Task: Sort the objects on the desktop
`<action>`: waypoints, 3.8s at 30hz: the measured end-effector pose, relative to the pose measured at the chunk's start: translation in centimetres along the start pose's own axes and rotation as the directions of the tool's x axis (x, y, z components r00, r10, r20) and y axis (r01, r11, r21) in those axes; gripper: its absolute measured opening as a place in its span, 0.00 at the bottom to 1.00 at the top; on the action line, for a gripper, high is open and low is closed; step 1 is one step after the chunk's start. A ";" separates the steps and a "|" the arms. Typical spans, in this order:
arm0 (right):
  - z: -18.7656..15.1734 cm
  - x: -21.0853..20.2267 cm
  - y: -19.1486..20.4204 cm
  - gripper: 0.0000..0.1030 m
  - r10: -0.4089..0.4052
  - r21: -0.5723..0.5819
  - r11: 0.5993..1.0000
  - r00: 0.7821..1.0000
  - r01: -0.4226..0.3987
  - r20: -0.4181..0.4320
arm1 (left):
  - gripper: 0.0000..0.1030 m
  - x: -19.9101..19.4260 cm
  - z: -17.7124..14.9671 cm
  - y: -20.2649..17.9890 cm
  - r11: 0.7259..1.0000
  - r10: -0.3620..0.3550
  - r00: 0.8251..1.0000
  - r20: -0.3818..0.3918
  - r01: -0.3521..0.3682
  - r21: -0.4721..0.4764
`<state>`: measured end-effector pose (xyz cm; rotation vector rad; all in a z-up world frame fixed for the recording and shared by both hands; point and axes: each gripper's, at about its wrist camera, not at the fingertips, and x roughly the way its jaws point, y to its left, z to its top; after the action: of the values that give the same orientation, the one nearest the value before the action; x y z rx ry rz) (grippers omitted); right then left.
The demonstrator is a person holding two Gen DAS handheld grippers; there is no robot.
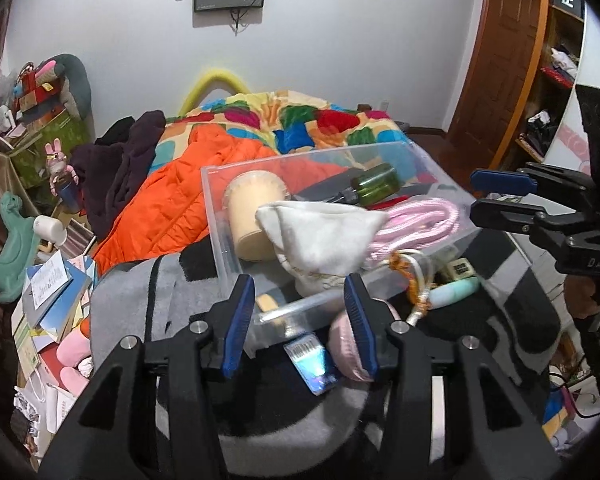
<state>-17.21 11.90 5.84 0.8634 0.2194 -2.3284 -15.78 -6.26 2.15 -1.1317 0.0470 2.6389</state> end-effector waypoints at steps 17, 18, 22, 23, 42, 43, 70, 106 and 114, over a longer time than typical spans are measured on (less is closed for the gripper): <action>-4.0 -2.4 -2.4 0.47 -0.100 0.040 0.994 0.995 0.100 -0.008 | 0.52 -1.4 -4.3 -3.0 0.997 -0.003 0.997 -0.076 0.008 0.072; -4.1 -2.3 -2.5 0.47 -0.105 0.043 0.993 0.994 0.106 -0.012 | 0.52 -1.3 -4.6 -3.3 0.997 -0.007 0.996 -0.084 0.013 0.080; -5.4 -1.0 -3.1 0.47 -0.146 0.047 0.988 0.987 0.149 -0.063 | 0.61 -1.5 -6.1 -5.4 0.986 0.009 0.997 -0.077 0.004 0.165; -5.8 -0.7 -3.2 0.47 -0.139 0.056 0.988 0.987 0.143 -0.078 | 0.62 -1.5 -6.3 -5.8 0.984 0.012 0.997 -0.073 0.001 0.179; -7.7 4.9 0.2 0.47 0.045 -0.060 0.996 0.976 -0.059 -0.215 | 0.65 3.0 -8.9 -8.7 0.980 -0.142 0.965 -0.220 0.169 0.109; -7.8 5.1 0.3 0.47 0.061 -0.059 0.995 0.973 -0.076 -0.224 | 0.65 3.2 -8.8 -8.7 0.980 -0.146 0.963 -0.225 0.172 0.101; -6.8 -1.2 -0.6 0.21 0.113 0.012 0.994 0.989 -0.112 -0.096 | 0.63 -2.5 -5.2 -5.7 0.997 -0.075 0.997 0.030 0.075 0.017; -3.4 0.7 -1.9 0.26 0.040 -0.009 0.999 0.997 -0.041 -0.065 | 0.63 1.6 1.5 1.2 0.993 0.069 0.993 0.093 -0.059 -0.105; -6.6 1.3 -2.5 0.41 -0.092 -0.063 0.994 0.987 0.084 -0.130 | 0.63 3.2 1.3 0.9 0.994 0.076 0.995 0.069 -0.070 -0.089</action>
<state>-16.02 15.52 -0.25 0.9992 0.3862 -2.3350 -19.04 -6.22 0.71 -1.0795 -0.0416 2.7691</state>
